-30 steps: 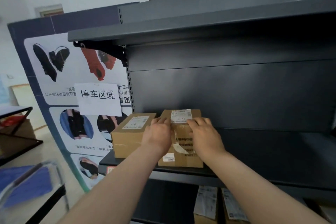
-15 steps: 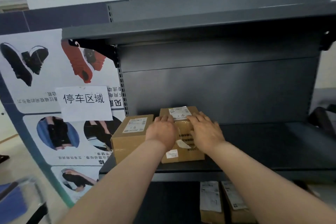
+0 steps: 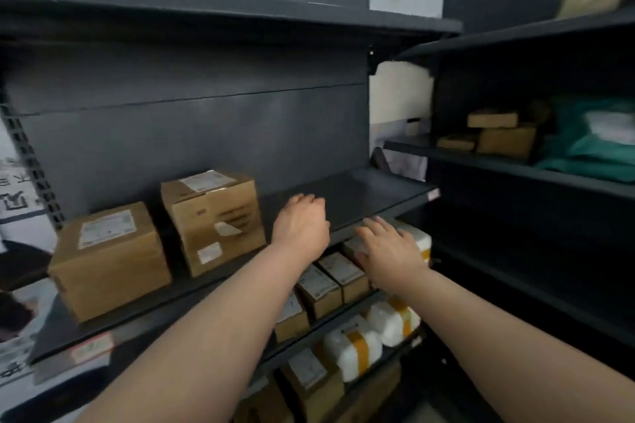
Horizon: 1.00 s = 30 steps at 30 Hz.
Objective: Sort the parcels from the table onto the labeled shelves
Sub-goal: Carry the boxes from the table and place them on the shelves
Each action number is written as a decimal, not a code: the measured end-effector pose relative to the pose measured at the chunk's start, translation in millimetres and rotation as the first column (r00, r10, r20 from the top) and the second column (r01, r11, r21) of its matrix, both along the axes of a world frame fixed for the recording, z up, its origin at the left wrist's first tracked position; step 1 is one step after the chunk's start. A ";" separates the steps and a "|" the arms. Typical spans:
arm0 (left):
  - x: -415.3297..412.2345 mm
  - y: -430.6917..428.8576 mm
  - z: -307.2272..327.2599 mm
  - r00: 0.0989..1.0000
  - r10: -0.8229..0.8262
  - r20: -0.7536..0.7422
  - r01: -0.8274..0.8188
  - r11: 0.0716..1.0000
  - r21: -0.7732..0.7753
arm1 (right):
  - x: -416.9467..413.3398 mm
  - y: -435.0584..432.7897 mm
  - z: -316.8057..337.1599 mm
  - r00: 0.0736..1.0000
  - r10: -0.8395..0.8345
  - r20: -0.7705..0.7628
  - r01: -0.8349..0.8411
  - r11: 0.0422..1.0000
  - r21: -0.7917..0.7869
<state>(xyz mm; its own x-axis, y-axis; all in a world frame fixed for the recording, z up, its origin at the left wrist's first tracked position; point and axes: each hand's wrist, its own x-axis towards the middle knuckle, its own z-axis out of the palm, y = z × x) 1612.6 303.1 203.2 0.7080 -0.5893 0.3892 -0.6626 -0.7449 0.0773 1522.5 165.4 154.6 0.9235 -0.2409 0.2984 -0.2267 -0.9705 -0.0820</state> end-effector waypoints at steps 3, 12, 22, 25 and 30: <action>-28.6 -34.4 -14.5 0.993 -0.114 -0.041 0.118 0.988 0.103 | -56.2 -33.7 -8.6 0.988 -0.142 -0.056 0.142 0.990 0.011; -191.4 -148.2 -29.5 0.850 -0.480 -0.219 0.526 0.796 0.299 | -272.7 -99.4 -32.8 0.784 -0.603 -0.147 0.617 0.783 0.078; -420.0 -192.4 -54.1 0.642 -0.685 -0.343 0.765 0.549 0.336 | -524.0 -83.8 -61.1 0.561 -0.801 -0.207 0.827 0.532 0.181; -494.0 -194.0 -67.2 0.588 -0.709 -0.389 0.804 0.460 0.376 | -609.6 -68.4 -66.0 0.494 -0.832 -0.251 0.867 0.450 0.216; -617.8 -197.3 -79.4 0.464 -0.768 -0.441 0.874 0.316 0.369 | -732.4 -37.9 -74.4 0.341 -0.903 -0.260 0.936 0.300 0.185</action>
<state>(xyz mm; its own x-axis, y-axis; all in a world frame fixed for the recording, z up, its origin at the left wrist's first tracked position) 994.7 105.7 123.7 -0.2427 -0.9468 -0.2112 -0.9697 0.2307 0.0803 790.1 127.5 80.1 0.0629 -0.9980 -0.0015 -0.9782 -0.0613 -0.1986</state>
